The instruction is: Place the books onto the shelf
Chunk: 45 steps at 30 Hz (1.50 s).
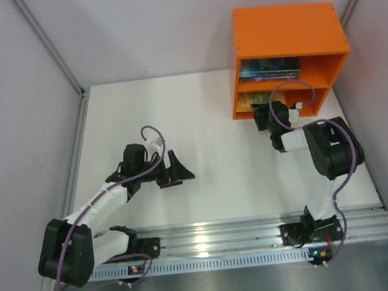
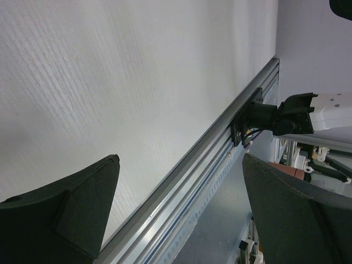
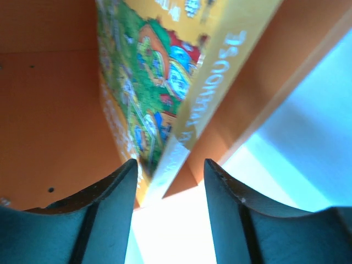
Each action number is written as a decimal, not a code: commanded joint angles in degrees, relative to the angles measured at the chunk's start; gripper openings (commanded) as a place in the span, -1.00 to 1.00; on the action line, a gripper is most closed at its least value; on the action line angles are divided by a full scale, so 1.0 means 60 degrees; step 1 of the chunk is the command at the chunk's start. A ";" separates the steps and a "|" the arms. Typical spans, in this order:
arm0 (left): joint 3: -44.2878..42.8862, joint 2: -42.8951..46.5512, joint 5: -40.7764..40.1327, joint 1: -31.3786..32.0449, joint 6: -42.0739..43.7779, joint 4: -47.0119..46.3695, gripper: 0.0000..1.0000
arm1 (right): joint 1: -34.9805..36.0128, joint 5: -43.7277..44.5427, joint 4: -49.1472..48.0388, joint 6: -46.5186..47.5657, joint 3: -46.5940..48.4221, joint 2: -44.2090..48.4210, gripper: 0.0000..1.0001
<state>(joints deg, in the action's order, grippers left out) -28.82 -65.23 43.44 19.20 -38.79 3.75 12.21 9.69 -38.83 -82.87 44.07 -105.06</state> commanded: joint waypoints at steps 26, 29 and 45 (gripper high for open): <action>-0.0221 0.0062 -0.0267 0.0037 0.0283 0.0020 0.94 | -0.0438 -0.0209 0.0070 0.0174 0.0125 0.0576 -0.53; -0.0207 0.0062 -0.0282 0.0037 0.0283 0.0034 0.94 | -0.0452 -0.0238 0.0114 0.0233 0.0286 0.0517 -0.62; -0.0221 0.0120 -0.0370 0.0052 0.0326 0.0166 0.93 | -0.0526 -0.0356 0.0436 0.0423 0.1091 0.0049 -0.58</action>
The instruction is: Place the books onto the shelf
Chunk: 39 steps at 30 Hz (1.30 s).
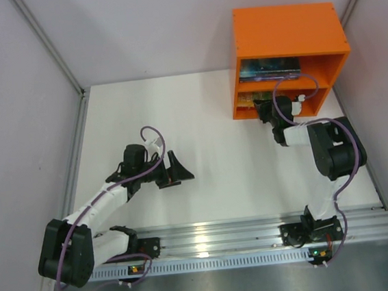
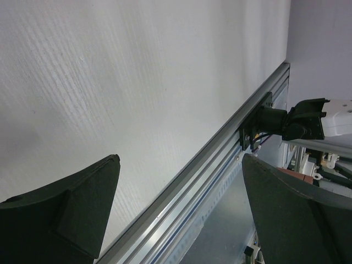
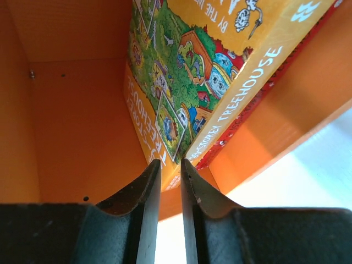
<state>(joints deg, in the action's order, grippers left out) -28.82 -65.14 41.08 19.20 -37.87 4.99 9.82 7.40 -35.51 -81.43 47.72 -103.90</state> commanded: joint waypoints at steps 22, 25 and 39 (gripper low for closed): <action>-0.0207 0.0179 -0.0094 0.0066 0.0232 0.0032 0.94 | -0.0553 0.0188 0.0352 0.0256 -0.0101 0.0646 -0.51; -0.0207 0.0164 -0.0123 0.0066 0.0217 0.0003 0.94 | -0.0714 0.0202 0.0278 0.0154 -0.0321 0.0807 -0.52; -0.0148 0.0149 -0.0240 0.0110 0.0203 0.0017 0.94 | -0.1198 0.0100 0.0249 -0.0067 -0.0454 0.0793 -0.55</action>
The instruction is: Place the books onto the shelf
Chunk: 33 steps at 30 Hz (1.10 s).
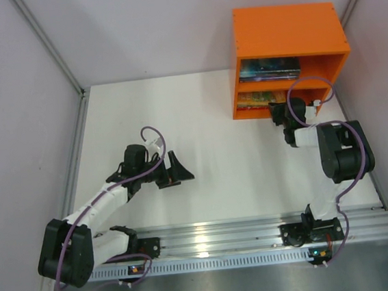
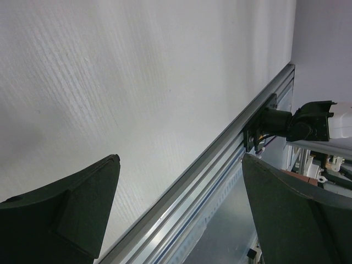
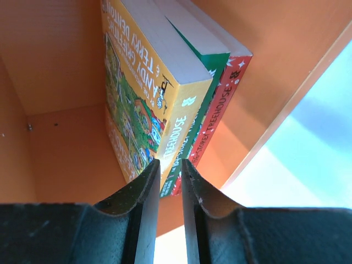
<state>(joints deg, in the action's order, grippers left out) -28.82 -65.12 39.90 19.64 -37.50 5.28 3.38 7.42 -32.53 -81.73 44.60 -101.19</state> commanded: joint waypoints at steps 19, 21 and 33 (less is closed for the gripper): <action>-0.0265 -0.0220 -0.0073 0.0081 0.0185 -0.0133 0.93 | -0.0328 -0.0109 -0.0510 0.0190 0.0608 -0.0201 -0.60; -0.0309 -0.0279 -0.0043 0.0081 0.0185 -0.0133 0.93 | -0.0328 -0.0109 -0.0496 0.0175 0.0653 -0.0230 -0.60; -0.0382 -0.0426 -0.0058 0.0126 0.0170 -0.0250 0.93 | -0.0343 -0.0226 0.0134 0.0365 0.1092 -0.0347 -0.59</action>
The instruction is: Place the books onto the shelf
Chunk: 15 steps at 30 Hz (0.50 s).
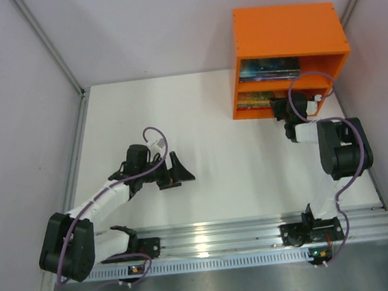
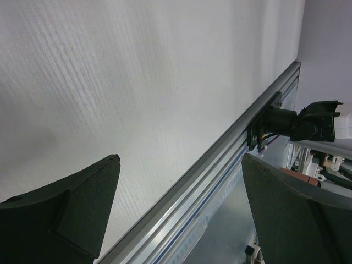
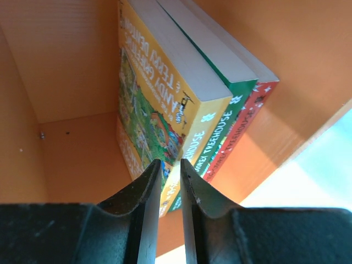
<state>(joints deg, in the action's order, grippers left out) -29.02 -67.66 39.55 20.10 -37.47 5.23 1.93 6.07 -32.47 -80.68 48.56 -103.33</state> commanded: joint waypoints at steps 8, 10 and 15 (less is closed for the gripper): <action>-0.0306 -0.0018 -0.0014 0.0064 0.0167 -0.0257 0.93 | -0.0117 -0.0088 0.0197 0.0191 0.0565 -0.0151 -0.59; -0.0306 -0.0003 -0.0029 0.0064 0.0167 -0.0243 0.93 | -0.0103 -0.0103 0.0197 0.0176 0.0579 -0.0166 -0.59; -0.0320 -0.0017 -0.0015 0.0078 0.0152 -0.0243 0.93 | -0.0117 -0.0146 0.0197 0.0191 0.0667 -0.0254 -0.60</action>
<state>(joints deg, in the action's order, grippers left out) -29.04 -67.79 39.53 20.32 -37.47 5.21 1.74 5.67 -30.37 -80.55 49.63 -103.81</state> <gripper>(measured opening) 0.967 0.202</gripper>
